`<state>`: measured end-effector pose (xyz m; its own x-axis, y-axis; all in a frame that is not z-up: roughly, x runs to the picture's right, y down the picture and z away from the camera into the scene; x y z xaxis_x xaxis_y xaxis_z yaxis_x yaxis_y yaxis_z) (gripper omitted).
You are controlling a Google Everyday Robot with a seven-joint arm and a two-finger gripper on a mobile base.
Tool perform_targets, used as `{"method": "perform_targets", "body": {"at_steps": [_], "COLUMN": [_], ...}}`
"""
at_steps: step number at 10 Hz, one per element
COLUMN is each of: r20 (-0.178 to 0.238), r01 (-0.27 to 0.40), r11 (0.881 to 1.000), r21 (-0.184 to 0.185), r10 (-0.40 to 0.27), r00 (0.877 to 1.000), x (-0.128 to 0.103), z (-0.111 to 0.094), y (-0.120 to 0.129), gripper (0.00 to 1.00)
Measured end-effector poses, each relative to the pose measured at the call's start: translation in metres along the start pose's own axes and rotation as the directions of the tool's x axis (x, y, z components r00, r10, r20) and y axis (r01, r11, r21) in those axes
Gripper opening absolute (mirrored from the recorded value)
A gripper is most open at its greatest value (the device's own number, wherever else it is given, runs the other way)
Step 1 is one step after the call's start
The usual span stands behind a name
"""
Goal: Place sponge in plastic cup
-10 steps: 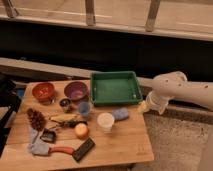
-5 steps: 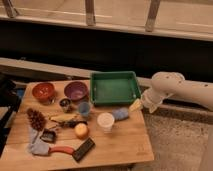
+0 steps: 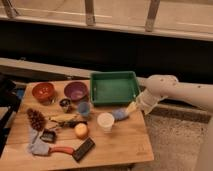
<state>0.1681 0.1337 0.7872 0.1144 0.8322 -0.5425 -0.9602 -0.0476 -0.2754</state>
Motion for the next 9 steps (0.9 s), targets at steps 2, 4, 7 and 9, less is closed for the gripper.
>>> {"method": "perform_targets", "body": {"at_steps": [2, 4, 7, 9], "r20": [-0.008, -0.005, 0.02, 0.034], "r01": [0.056, 0.084, 0.092, 0.085], "r11": [0.998, 0.995, 0.993, 0.993], "r21": [-0.025, -0.051, -0.071, -0.082], "r10": [-0.057, -0.085, -0.091, -0.083], "r00": [0.998, 0.996, 0.996, 0.996], "x": [-0.002, -0.008, -0.026, -0.045], "z": [0.019, 0.029, 0.034, 0.037], "y": [0.025, 0.033, 0.028, 0.019], "gripper": [0.72, 0.72, 0.72, 0.72]}}
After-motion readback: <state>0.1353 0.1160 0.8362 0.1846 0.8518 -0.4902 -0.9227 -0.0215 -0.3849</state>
